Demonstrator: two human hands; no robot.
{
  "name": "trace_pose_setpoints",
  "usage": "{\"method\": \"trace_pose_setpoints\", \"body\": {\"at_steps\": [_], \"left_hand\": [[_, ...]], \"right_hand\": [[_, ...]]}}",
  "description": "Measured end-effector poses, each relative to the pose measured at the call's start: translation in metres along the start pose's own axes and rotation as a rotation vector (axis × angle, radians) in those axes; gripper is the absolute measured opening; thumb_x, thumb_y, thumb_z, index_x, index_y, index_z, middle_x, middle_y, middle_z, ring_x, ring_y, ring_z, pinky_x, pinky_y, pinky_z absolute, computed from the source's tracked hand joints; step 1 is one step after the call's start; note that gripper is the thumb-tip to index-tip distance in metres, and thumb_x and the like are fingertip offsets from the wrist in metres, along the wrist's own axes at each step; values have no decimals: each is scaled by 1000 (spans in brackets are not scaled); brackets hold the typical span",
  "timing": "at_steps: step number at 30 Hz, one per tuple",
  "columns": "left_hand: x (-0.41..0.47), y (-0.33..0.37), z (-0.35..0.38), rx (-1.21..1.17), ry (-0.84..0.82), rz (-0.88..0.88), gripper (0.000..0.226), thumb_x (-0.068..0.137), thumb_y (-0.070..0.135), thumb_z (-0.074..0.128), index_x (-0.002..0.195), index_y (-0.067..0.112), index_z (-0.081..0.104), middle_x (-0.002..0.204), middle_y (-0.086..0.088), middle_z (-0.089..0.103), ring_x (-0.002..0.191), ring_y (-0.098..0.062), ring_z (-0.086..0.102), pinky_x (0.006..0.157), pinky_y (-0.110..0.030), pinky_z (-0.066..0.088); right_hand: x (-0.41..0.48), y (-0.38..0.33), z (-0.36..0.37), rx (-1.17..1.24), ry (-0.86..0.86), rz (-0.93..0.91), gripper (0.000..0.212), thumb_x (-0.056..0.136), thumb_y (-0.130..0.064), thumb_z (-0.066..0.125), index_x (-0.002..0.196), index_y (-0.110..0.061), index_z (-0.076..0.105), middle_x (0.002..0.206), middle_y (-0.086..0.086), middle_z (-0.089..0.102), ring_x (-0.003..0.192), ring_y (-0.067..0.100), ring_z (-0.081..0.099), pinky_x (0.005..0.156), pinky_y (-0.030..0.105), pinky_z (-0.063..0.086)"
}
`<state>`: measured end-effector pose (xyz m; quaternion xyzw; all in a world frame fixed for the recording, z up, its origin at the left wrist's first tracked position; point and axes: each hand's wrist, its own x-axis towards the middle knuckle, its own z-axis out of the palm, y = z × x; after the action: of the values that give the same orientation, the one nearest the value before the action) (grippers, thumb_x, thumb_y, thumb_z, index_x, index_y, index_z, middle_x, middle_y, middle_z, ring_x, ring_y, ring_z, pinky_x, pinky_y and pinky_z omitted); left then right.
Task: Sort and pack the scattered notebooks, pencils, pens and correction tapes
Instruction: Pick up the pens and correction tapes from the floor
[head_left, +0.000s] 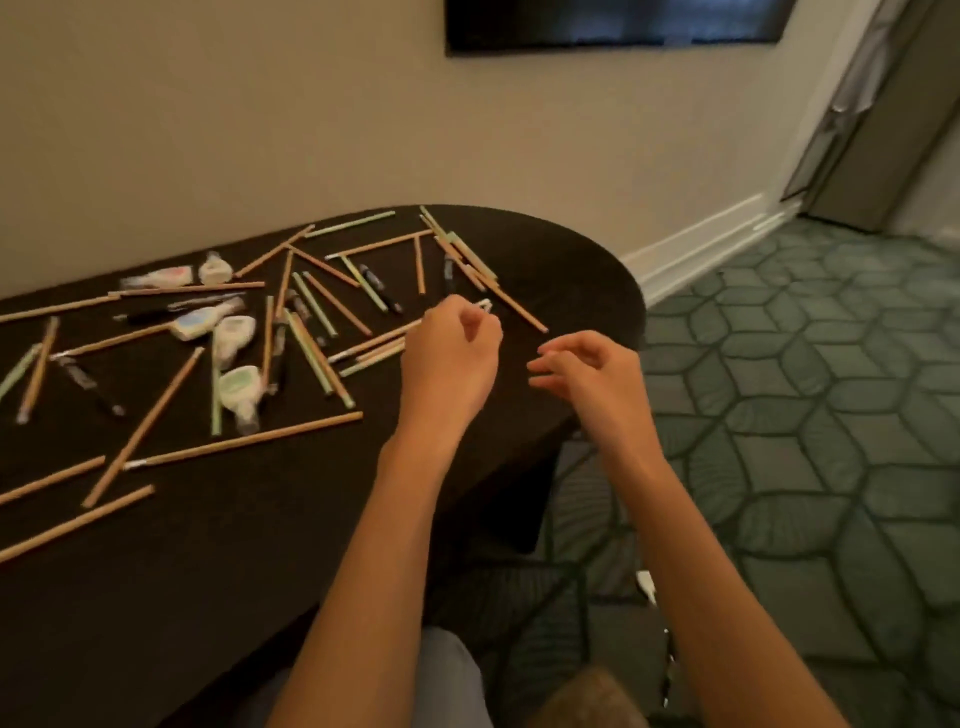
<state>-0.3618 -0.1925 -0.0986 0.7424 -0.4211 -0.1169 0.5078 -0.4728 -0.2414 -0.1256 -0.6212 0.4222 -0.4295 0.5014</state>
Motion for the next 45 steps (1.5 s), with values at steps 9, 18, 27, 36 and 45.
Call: {"method": "trace_pose_setpoints", "body": {"at_steps": [9,18,27,36,45], "left_hand": [[-73,38,216,62,-531,24,22,89,18,52,109,8,52,107,-15,63,104,-32,57,91,-39,44],[-97,-23,382,277,-856,-61,24,88,16,49,110,6,50,112,-18,60,108,-31,55,86,-31,40],[-119,-129,516,553,-1106,-166,33,88,16,48,118,4,55,123,-18,56,114,-33,52,92,-35,42],[-134,-254,623,757,-1288,-64,26,90,13,44,110,3,56,118,-20,58,110,-35,54,74,-28,38],[-144,-355,683,948,-1436,280,38,92,12,45,129,5,39,131,-19,40,121,-34,41,94,-39,36]], "right_hand": [[-28,108,-182,165,479,257,14,85,2,50,89,-11,52,74,8,63,62,18,60,61,21,48],[-10,254,-264,207,707,538,16,88,0,47,80,-12,53,73,9,62,61,17,61,58,21,49],[12,421,-296,139,789,849,18,85,-3,50,70,-13,54,67,6,61,61,15,61,68,28,54],[8,593,-294,-109,657,1150,19,82,-12,55,62,-11,54,83,19,67,92,35,64,83,44,53],[-5,712,-269,-572,284,1268,33,91,-25,54,116,-5,50,118,15,57,110,33,55,85,38,45]]}}
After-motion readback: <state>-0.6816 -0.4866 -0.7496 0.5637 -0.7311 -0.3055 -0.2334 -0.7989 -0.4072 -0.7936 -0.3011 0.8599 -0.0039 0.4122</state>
